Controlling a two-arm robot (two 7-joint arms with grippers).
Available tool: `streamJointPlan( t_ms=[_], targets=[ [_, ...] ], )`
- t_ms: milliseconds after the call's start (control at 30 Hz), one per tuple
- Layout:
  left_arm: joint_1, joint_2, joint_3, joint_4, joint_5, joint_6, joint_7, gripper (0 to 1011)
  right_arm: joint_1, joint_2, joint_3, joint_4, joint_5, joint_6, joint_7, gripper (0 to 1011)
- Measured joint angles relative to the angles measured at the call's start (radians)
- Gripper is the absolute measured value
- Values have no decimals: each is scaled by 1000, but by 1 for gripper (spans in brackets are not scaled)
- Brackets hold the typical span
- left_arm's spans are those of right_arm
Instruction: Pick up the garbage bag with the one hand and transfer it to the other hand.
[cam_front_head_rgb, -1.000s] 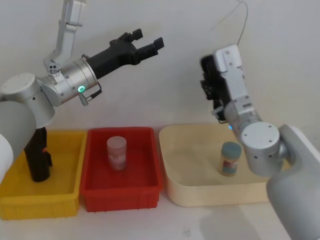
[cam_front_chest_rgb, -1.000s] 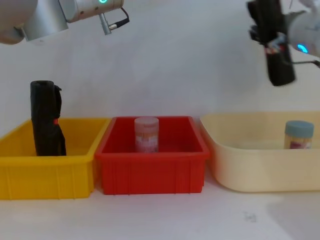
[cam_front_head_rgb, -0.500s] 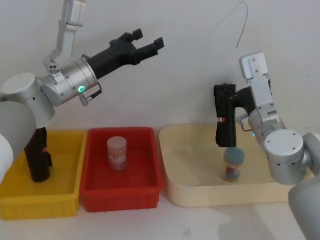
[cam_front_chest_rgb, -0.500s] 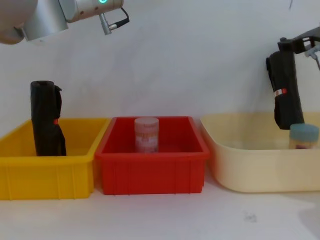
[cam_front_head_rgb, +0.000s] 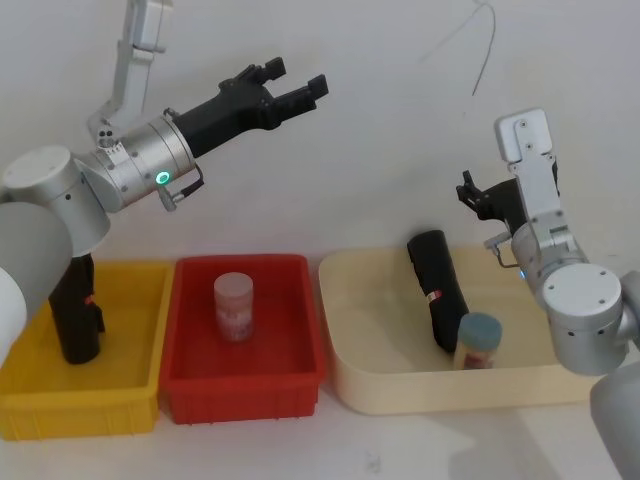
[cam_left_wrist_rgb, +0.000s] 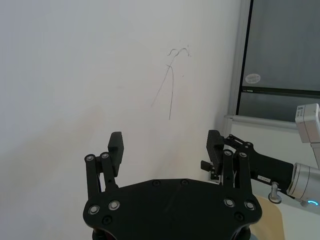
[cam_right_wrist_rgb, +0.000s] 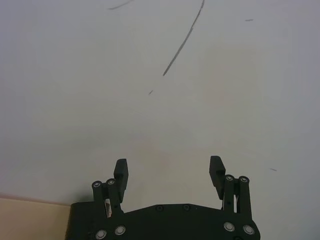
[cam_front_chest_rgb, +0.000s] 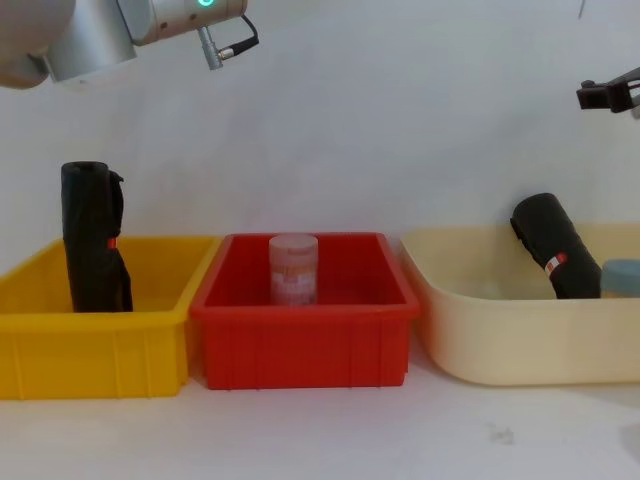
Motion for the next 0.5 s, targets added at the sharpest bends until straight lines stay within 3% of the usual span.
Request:
streamJointPlan(
  t_ms=[500],
  targets=[
    [0, 0, 0, 0, 0, 0, 0, 1002, -6, 6, 5, -8, 0, 6, -2, 1000]
  ],
)
